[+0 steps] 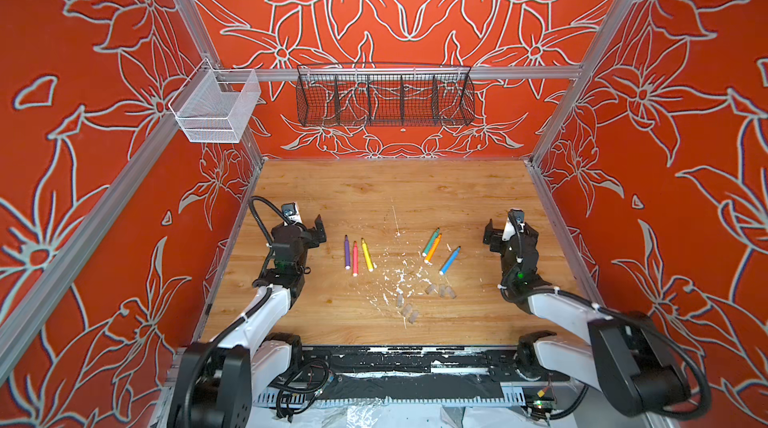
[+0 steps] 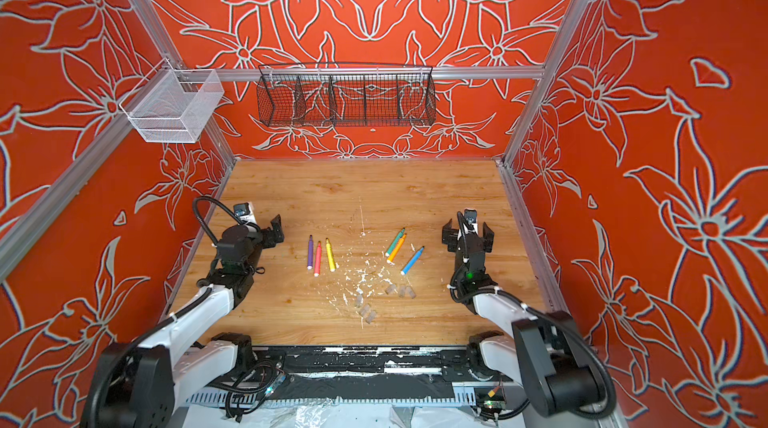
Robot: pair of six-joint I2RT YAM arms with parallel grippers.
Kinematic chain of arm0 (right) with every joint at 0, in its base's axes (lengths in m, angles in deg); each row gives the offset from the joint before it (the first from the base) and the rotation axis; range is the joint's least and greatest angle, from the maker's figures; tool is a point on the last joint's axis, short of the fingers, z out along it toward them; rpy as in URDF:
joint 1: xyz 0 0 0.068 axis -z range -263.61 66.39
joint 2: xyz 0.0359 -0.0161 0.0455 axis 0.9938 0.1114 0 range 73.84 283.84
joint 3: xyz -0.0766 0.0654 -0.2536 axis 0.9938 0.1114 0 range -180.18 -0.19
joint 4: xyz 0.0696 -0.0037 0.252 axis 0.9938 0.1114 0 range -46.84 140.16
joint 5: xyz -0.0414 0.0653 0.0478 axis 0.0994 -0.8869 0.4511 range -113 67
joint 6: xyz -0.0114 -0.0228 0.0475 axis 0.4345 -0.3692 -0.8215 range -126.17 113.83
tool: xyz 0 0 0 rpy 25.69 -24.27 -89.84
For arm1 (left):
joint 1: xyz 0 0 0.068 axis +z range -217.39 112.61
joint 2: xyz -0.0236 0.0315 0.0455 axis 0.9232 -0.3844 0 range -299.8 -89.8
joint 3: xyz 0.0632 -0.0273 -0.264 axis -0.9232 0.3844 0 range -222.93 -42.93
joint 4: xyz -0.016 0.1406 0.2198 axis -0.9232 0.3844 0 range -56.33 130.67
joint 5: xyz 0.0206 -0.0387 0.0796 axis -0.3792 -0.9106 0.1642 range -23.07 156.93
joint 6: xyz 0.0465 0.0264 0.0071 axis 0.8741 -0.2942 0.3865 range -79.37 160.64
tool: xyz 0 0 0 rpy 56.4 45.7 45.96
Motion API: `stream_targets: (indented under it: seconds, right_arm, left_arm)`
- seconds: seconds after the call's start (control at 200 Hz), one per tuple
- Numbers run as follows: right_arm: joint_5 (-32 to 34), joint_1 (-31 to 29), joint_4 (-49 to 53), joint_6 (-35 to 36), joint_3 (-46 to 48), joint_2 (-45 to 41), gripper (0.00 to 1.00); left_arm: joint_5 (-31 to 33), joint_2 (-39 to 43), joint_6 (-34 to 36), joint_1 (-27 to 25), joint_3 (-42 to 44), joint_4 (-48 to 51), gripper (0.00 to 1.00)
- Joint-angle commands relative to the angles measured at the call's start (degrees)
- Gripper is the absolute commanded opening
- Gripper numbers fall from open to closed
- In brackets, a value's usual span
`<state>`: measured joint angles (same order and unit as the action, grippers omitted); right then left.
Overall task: Insert the pens into the pen caps
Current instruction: 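Move the left gripper over the yellow marker while the right gripper rises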
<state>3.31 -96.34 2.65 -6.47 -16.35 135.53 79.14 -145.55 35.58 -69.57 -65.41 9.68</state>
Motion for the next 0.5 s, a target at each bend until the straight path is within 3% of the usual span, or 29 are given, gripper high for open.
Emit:
stream_targets:
  seconds: [0.0, 0.15, 0.225, 0.365, 0.495]
  right_arm:
    - [8.42, -0.96, 20.08, -9.66, -7.80, -9.18, 0.97]
    - [-2.01, -0.88, 43.24, -24.48, -17.40, -16.73, 0.97]
    - [-13.60, -0.70, 51.14, -24.61, -20.61, -18.89, 0.97]
    - [-28.06, -0.61, 52.23, -21.90, -17.30, -25.23, 0.97]
    - [-40.04, -0.58, 48.98, -23.19, -11.09, -28.90, 0.97]
  left_arm:
    - [2.86, 7.98, -6.51, -0.28, -0.16, 9.57, 0.97]
    - [-0.87, 19.68, -10.73, -0.29, -7.71, 27.71, 0.97]
    - [-3.42, 24.02, -14.09, -0.29, -10.45, 37.24, 0.97]
    - [-4.53, 33.46, -22.96, -0.19, -6.81, 37.60, 0.97]
    - [-10.69, 34.62, -31.80, -0.20, -7.20, 36.31, 0.97]
